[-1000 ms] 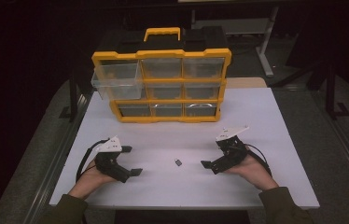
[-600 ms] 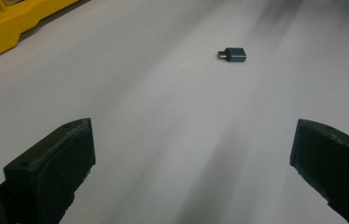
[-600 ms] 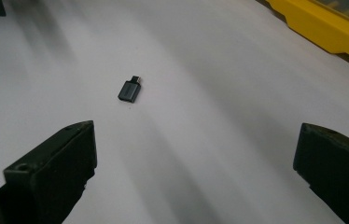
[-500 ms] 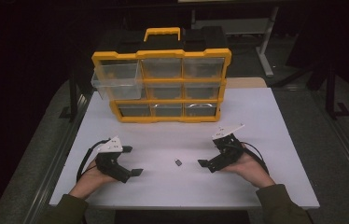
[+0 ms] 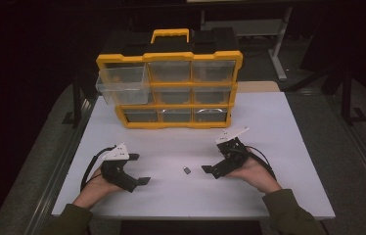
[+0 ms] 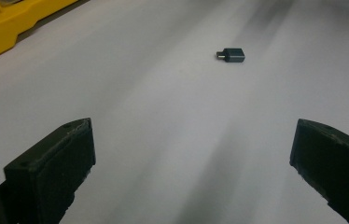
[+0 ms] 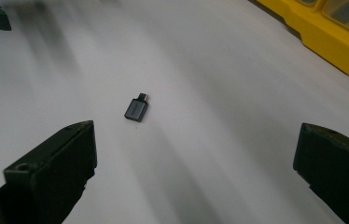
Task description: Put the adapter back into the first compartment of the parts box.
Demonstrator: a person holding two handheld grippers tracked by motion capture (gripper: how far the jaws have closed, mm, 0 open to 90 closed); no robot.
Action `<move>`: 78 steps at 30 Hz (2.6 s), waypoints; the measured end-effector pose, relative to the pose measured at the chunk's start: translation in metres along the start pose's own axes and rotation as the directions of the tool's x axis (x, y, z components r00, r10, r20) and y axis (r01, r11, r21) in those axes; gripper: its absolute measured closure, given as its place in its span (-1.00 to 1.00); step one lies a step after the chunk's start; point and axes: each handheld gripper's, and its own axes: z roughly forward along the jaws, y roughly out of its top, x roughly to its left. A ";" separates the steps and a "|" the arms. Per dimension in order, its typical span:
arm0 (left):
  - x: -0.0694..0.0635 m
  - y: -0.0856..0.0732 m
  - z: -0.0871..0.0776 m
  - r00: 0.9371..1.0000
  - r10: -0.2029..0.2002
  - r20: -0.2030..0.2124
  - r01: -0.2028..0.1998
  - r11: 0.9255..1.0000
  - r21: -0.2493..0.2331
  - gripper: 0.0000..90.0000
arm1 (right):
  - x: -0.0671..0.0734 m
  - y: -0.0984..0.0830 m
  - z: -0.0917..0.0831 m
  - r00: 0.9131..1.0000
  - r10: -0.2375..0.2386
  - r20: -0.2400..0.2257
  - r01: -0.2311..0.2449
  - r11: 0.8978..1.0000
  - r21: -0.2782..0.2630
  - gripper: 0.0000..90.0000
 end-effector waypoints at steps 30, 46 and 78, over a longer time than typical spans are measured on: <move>0.000 0.000 0.000 1.000 -0.008 0.014 0.008 1.000 0.001 -1.00 | 0.010 0.026 0.020 0.999 -0.024 -0.037 0.024 1.000 0.008 -1.00; 0.000 0.000 0.000 1.000 -0.009 0.016 0.009 1.000 -0.003 -1.00 | 0.013 0.035 0.030 0.999 -0.021 -0.048 0.022 1.000 0.014 -1.00; -0.001 0.000 0.000 1.000 0.000 0.018 0.001 1.000 -0.008 -1.00 | 0.025 0.051 0.054 0.997 -0.039 -0.063 0.041 0.998 0.042 -1.00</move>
